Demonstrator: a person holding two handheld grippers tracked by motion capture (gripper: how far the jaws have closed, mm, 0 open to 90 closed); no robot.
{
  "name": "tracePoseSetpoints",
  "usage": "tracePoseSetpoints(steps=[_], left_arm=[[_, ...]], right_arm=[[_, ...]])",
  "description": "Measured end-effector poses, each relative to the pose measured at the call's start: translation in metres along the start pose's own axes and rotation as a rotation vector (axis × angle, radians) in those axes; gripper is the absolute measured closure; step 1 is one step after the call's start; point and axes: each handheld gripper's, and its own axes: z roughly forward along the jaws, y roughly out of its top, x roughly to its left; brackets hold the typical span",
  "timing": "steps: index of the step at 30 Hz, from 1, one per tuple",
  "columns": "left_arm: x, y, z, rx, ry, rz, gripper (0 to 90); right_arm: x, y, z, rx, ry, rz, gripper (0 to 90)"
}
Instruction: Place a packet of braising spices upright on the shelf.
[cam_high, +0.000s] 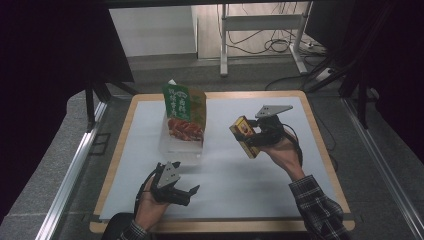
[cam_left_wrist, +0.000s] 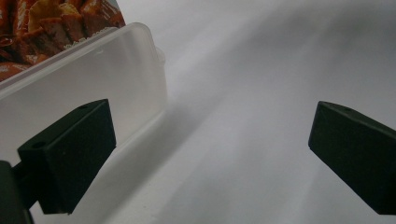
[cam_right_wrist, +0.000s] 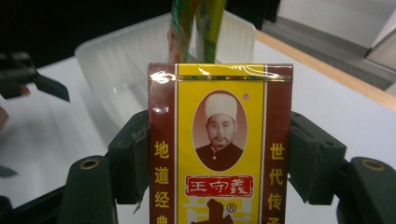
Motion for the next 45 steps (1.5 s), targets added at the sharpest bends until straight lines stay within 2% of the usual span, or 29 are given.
tracePoseSetpoints(steps=[5, 19, 26, 38, 45], left_arm=[[0.000, 0.000, 0.000, 0.000, 0.004, -0.001, 0.3], [0.001, 0.000, -0.002, -0.011, -0.001, -0.012, 0.2], [0.001, 0.000, -0.003, -0.018, -0.010, -0.014, 0.1], [0.001, 0.000, -0.006, -0.037, -0.023, -0.023, 0.0], [-0.001, 0.001, -0.006, -0.035, -0.026, -0.015, 0.0]], right_arm=[[0.007, 0.008, 0.006, -0.059, 0.017, -0.003, 31.9], [0.026, 0.022, 0.026, -0.125, 0.048, -0.037, 31.9], [0.034, 0.029, 0.040, -0.181, 0.108, -0.034, 31.9], [0.043, 0.038, 0.068, -0.255, 0.164, -0.027, 31.9], [0.051, 0.042, 0.085, -0.275, 0.183, -0.050, 31.9]])
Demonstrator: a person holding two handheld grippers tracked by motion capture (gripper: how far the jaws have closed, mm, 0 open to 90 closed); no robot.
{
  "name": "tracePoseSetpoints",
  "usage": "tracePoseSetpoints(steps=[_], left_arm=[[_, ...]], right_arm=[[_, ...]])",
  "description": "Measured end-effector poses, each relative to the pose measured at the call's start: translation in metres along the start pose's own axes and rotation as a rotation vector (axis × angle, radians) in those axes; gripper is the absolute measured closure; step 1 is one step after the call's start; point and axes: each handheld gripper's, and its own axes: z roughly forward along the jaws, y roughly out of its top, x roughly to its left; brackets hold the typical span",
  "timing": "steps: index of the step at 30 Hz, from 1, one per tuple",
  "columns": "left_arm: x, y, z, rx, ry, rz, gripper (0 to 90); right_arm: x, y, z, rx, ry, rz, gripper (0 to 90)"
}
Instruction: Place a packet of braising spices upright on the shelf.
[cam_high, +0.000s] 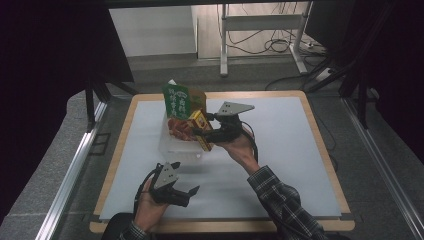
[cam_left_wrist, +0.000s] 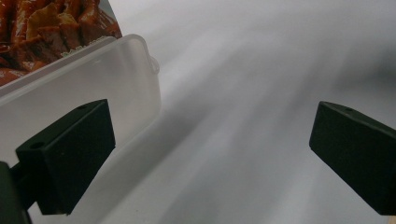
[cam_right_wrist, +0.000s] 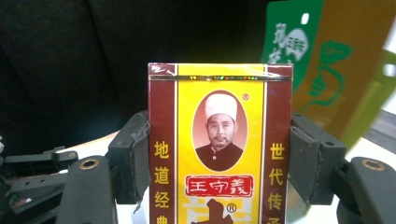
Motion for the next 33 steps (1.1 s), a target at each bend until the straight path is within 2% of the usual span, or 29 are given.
tracePoseSetpoints(steps=[3, 15, 22, 29, 33], left_arm=[[0.000, 0.000, 0.000, 0.001, 0.000, 0.002, 0.0], [-0.001, 0.000, -0.001, 0.002, -0.002, 0.005, 0.0], [-0.002, 0.000, 0.000, -0.005, -0.004, 0.000, 0.0], [-0.001, 0.000, 0.000, -0.001, -0.004, 0.004, 0.0], [-0.002, 0.000, 0.000, 0.001, -0.005, 0.006, 0.0]], right_arm=[[0.002, -0.001, 0.009, -0.005, 0.004, -0.015, 31.9], [0.007, -0.006, 0.048, -0.012, 0.026, -0.012, 31.9], [0.007, -0.011, 0.062, -0.003, 0.028, -0.017, 31.9], [0.011, -0.019, 0.073, -0.002, 0.057, 0.001, 31.9], [0.012, -0.024, 0.078, -0.001, 0.057, 0.005, 31.9]])
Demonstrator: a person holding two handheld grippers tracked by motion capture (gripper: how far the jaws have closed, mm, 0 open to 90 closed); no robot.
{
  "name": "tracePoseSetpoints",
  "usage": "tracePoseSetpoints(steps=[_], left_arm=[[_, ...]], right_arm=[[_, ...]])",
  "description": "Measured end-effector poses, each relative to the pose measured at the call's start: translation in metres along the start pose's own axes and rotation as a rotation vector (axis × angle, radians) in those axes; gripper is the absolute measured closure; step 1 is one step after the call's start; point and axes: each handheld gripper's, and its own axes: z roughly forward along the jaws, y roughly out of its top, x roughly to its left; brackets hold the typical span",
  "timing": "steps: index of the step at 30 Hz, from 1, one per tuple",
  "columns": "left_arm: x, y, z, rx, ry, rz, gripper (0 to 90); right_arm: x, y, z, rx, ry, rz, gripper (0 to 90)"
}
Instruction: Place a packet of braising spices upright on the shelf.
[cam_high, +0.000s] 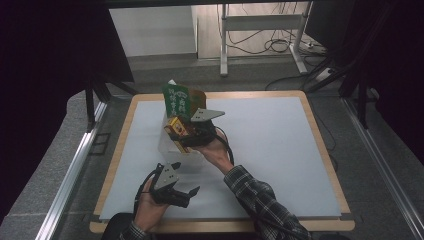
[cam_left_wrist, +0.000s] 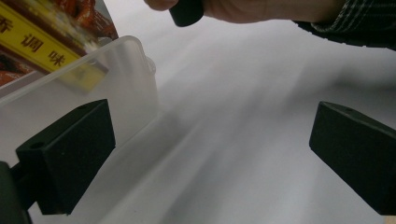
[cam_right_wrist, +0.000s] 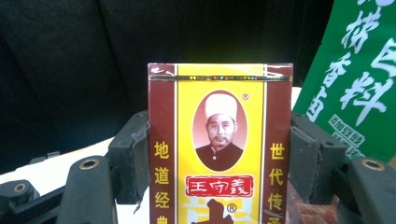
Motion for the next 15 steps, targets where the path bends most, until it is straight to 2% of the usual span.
tracePoseSetpoints(steps=[15], left_arm=[[0.000, 0.000, 0.000, 0.003, -0.002, 0.000, 0.0]], right_arm=[[-0.008, -0.020, -0.004, -0.018, 0.012, 0.026, 31.9]])
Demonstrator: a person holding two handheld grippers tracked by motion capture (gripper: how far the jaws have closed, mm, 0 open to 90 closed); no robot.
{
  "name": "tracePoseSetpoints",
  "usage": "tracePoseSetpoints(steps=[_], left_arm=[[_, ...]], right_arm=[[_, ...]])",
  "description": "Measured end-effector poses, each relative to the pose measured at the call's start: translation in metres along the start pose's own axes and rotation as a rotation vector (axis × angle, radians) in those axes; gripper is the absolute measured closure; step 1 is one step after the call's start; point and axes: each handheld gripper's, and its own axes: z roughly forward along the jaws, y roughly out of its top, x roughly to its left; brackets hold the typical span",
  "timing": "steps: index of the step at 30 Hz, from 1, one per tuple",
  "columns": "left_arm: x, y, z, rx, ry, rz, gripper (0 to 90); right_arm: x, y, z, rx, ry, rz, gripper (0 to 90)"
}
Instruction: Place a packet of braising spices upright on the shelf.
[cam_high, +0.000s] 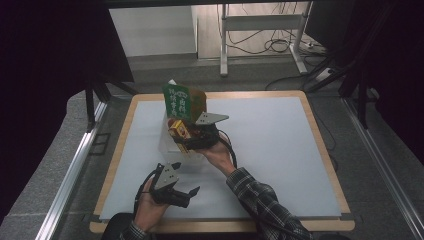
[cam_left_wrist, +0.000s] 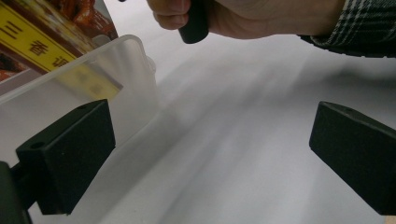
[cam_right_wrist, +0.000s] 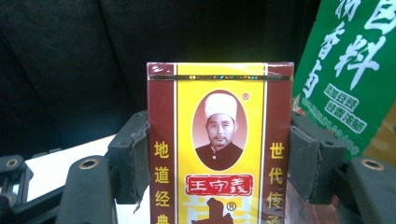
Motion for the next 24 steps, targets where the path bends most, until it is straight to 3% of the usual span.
tracePoseSetpoints(steps=[8, 12, 24], left_arm=[[0.000, 0.000, 0.000, 0.003, 0.001, 0.004, 0.0], [0.000, 0.000, 0.001, 0.006, 0.000, 0.004, 0.0], [-0.001, 0.000, 0.002, 0.009, -0.004, 0.007, 0.0]], right_arm=[[-0.002, -0.010, -0.011, 0.024, -0.009, -0.007, 32.1], [0.001, -0.016, -0.014, 0.043, -0.022, -0.047, 32.1], [-0.008, -0.026, -0.028, 0.020, -0.010, 0.044, 32.6]])
